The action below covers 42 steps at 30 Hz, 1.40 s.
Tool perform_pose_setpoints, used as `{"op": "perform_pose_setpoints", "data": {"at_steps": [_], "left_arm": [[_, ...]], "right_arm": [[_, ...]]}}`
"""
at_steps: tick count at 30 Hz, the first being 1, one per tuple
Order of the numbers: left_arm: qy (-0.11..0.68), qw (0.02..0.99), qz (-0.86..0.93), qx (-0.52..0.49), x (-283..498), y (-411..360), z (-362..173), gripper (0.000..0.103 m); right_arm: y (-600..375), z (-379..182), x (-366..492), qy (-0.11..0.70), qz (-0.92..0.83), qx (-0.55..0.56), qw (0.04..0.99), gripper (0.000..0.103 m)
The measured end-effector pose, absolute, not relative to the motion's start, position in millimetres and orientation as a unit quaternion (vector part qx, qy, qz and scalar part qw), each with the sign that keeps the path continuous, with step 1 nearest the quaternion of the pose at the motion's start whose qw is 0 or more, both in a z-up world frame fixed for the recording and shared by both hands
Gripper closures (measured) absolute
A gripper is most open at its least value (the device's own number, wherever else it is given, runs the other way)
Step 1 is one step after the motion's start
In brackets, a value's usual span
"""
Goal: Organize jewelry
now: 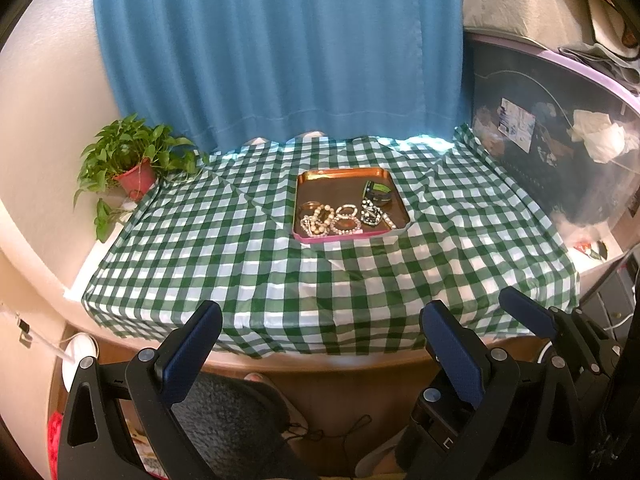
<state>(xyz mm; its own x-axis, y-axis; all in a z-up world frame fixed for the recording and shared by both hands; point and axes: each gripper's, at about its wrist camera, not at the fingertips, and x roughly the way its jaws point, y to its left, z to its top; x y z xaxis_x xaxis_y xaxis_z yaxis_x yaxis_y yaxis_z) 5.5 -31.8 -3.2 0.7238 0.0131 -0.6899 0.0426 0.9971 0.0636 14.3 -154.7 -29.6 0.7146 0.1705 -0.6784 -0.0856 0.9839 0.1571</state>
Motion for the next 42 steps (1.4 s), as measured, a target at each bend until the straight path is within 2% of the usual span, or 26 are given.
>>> {"op": "perform_pose_setpoints", "data": {"at_steps": [42], "left_arm": [[0.378,0.925,-0.01,0.039,4.5,-24.7,-2.3,0.003]], "right_arm": [[-153.9,-31.3,12.9,0.376,0.069,0.06,0.922,0.034]]}}
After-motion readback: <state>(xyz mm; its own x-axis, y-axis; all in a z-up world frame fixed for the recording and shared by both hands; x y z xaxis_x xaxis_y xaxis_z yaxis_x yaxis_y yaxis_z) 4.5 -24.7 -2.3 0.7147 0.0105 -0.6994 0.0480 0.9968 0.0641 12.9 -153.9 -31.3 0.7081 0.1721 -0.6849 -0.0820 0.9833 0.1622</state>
